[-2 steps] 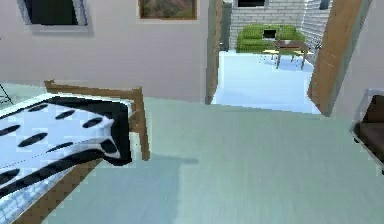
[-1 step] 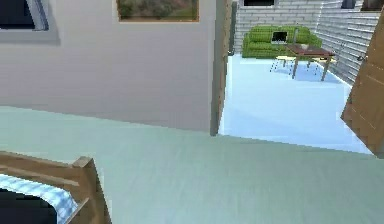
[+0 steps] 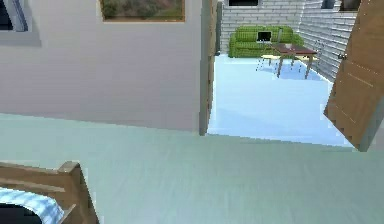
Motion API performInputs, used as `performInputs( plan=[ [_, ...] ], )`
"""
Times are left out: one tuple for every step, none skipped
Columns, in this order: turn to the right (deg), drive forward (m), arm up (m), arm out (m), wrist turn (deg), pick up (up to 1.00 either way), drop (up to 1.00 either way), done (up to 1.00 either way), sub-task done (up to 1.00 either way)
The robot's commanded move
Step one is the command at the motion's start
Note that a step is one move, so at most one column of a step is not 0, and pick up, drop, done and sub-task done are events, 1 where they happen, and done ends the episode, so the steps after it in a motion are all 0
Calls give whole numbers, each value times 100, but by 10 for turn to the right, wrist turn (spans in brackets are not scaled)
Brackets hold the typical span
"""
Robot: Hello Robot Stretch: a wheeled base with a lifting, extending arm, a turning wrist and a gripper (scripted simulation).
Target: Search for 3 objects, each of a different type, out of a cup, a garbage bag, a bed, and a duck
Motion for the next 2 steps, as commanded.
performInputs(
  plan=[
    [0, 40, 0, 0, 0, 0, 0, 0, 0],
    [-180, 0, 0, 0, 0, 0, 0, 0, 0]
  ],
)
